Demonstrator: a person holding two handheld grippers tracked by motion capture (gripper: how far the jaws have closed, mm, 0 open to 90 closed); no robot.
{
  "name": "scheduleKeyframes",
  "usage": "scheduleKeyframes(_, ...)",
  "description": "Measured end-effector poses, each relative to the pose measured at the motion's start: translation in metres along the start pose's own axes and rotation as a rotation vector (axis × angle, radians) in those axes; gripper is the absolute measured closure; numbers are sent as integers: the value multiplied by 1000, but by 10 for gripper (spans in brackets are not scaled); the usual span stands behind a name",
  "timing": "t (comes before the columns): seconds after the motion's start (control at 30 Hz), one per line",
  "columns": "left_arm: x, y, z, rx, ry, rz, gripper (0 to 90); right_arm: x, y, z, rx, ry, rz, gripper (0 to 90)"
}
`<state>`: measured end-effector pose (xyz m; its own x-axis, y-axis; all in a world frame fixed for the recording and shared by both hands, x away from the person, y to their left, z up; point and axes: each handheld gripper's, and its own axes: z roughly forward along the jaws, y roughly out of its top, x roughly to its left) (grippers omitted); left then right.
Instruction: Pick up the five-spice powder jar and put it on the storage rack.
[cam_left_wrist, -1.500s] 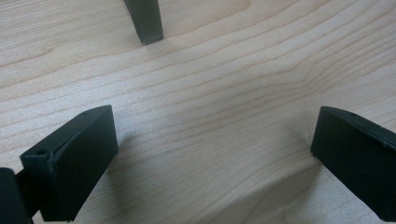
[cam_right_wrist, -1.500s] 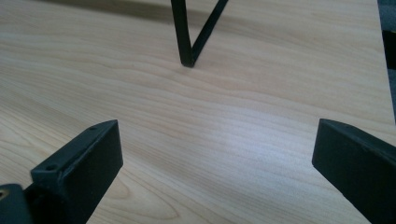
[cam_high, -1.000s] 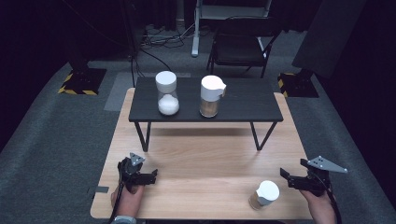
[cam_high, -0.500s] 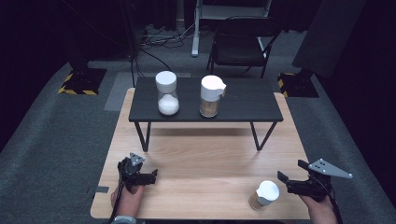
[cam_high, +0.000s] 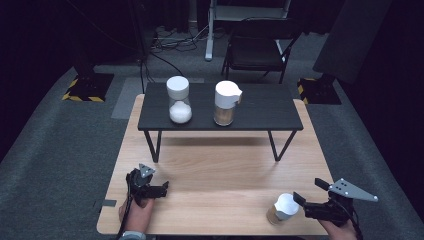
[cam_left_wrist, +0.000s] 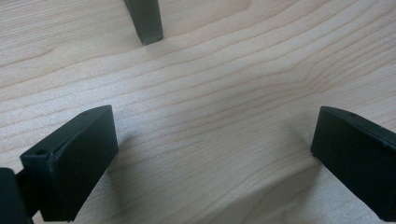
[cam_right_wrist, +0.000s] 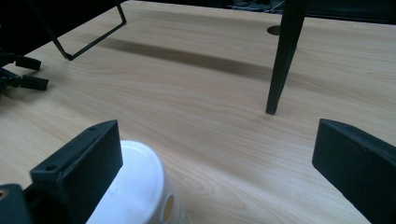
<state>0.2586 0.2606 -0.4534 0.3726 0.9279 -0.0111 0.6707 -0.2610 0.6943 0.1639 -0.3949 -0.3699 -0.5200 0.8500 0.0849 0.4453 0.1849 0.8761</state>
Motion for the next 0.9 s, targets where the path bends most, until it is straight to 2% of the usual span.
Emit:
scheduleKeyframes(0.23, 0, 0, 0, 0, 0, 0, 2, 8, -7, -1, 2, 13, -10, 7)
scheduleKeyframes(0.27, 0, 0, 0, 0, 0, 0, 2, 13, -9, -1, 6, 12, -31, 6)
scheduleKeyframes(0.33, 0, 0, 0, 0, 0, 0, 2, 16, -11, 0, 9, 18, -34, 6)
scheduleKeyframes(0.53, 0, 0, 0, 0, 0, 0, 2, 20, -16, 2, 14, 35, -39, 6)
scheduleKeyframes(0.7, 0, 0, 0, 0, 0, 0, 2, 24, -22, 0, -6, 38, -38, 5)
scheduleKeyframes(0.9, 0, 0, 0, 0, 0, 0, 2, 28, -22, -1, 5, 54, -52, 5)
